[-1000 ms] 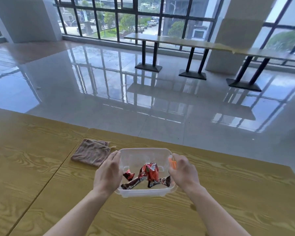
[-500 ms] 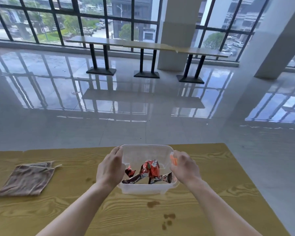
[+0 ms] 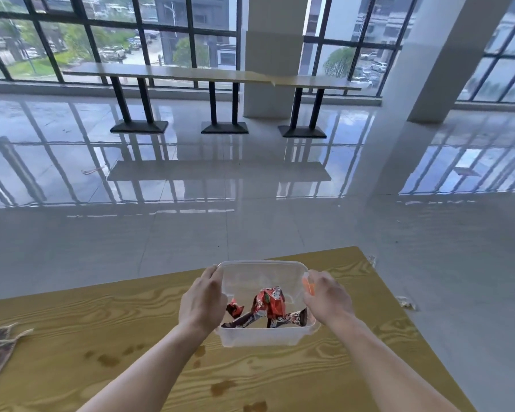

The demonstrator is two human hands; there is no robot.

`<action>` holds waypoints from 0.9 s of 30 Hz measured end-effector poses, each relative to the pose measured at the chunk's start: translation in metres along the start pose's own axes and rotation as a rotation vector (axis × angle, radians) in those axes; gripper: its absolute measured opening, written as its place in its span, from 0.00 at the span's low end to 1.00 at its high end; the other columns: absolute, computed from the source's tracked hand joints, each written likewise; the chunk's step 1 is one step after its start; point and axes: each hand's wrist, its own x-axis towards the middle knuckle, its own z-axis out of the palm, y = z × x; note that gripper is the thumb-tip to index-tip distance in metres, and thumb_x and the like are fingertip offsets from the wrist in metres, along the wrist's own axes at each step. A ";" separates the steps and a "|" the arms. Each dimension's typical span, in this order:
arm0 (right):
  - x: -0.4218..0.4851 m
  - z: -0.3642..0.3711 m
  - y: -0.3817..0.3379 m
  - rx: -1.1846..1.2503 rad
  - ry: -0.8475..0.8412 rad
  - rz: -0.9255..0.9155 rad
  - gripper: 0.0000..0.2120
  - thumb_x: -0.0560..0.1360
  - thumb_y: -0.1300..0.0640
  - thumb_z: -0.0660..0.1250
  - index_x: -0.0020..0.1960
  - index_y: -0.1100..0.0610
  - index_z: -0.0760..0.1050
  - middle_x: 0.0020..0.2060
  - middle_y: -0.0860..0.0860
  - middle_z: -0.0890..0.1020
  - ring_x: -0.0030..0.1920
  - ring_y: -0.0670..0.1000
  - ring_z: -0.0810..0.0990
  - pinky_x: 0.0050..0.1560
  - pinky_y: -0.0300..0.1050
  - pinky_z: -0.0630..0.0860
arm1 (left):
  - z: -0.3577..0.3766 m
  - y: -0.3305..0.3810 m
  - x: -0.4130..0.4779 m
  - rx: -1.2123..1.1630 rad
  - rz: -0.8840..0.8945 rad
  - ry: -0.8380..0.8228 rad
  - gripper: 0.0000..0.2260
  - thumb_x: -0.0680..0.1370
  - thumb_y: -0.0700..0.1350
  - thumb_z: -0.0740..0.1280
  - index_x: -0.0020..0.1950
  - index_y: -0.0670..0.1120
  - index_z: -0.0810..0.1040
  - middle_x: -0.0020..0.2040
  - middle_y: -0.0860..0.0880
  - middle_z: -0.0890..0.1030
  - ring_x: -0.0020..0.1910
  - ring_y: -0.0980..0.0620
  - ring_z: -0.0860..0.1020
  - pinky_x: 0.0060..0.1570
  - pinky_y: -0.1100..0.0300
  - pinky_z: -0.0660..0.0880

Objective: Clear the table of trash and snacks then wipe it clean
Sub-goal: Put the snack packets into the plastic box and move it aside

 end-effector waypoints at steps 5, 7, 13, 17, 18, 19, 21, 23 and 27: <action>0.034 0.004 0.024 0.000 -0.012 0.033 0.08 0.82 0.54 0.59 0.57 0.54 0.73 0.54 0.53 0.77 0.46 0.54 0.77 0.44 0.46 0.71 | 0.023 0.020 0.027 0.003 0.009 -0.021 0.28 0.72 0.35 0.61 0.70 0.52 0.68 0.68 0.54 0.73 0.58 0.48 0.76 0.45 0.52 0.77; 0.048 0.005 0.031 -0.006 -0.006 0.025 0.08 0.83 0.54 0.57 0.56 0.55 0.73 0.53 0.53 0.77 0.45 0.54 0.77 0.44 0.46 0.71 | 0.031 0.026 0.037 -0.001 0.007 -0.028 0.28 0.72 0.35 0.61 0.71 0.51 0.68 0.68 0.54 0.73 0.59 0.47 0.76 0.45 0.52 0.77; 0.091 0.004 0.051 -0.015 -0.002 0.010 0.10 0.84 0.57 0.54 0.58 0.56 0.73 0.49 0.53 0.76 0.45 0.54 0.77 0.44 0.47 0.72 | 0.054 0.045 0.064 -0.036 -0.011 -0.045 0.27 0.72 0.35 0.61 0.71 0.51 0.68 0.66 0.53 0.74 0.58 0.49 0.76 0.46 0.53 0.77; 0.117 0.002 0.060 -0.025 0.031 -0.010 0.09 0.84 0.61 0.54 0.52 0.57 0.73 0.47 0.53 0.77 0.43 0.54 0.77 0.44 0.47 0.75 | 0.068 0.057 0.082 -0.057 -0.005 -0.053 0.29 0.74 0.38 0.64 0.74 0.50 0.65 0.67 0.53 0.73 0.59 0.49 0.75 0.46 0.55 0.76; 0.123 0.002 0.062 -0.025 0.040 -0.012 0.08 0.83 0.62 0.54 0.51 0.57 0.72 0.47 0.53 0.78 0.43 0.53 0.77 0.43 0.46 0.73 | 0.072 0.059 0.086 -0.060 -0.005 -0.055 0.28 0.74 0.39 0.64 0.74 0.49 0.65 0.66 0.52 0.73 0.59 0.49 0.75 0.46 0.55 0.76; 0.128 0.002 0.064 -0.024 0.047 -0.010 0.08 0.82 0.64 0.55 0.50 0.57 0.72 0.47 0.52 0.78 0.43 0.53 0.76 0.42 0.45 0.72 | 0.075 0.060 0.089 -0.060 -0.007 -0.058 0.27 0.75 0.40 0.65 0.73 0.49 0.66 0.66 0.52 0.74 0.59 0.49 0.76 0.45 0.56 0.76; 0.135 0.004 0.068 -0.023 0.054 0.001 0.10 0.81 0.66 0.55 0.53 0.57 0.74 0.48 0.52 0.78 0.43 0.53 0.76 0.42 0.44 0.70 | 0.080 0.062 0.095 -0.062 -0.014 -0.065 0.25 0.75 0.42 0.65 0.72 0.48 0.67 0.65 0.52 0.74 0.58 0.49 0.76 0.45 0.56 0.76; 0.141 0.007 0.073 -0.029 0.051 0.004 0.11 0.80 0.66 0.56 0.55 0.57 0.74 0.50 0.52 0.79 0.44 0.53 0.76 0.41 0.44 0.70 | 0.084 0.063 0.101 -0.064 -0.012 -0.068 0.25 0.75 0.42 0.66 0.72 0.48 0.66 0.65 0.52 0.74 0.58 0.49 0.76 0.45 0.57 0.75; 0.147 0.012 0.080 -0.013 0.061 0.015 0.11 0.81 0.64 0.55 0.56 0.56 0.74 0.47 0.51 0.78 0.43 0.53 0.76 0.40 0.44 0.69 | 0.089 0.066 0.109 -0.058 0.006 -0.069 0.26 0.75 0.41 0.65 0.73 0.48 0.65 0.66 0.51 0.73 0.57 0.49 0.76 0.43 0.58 0.74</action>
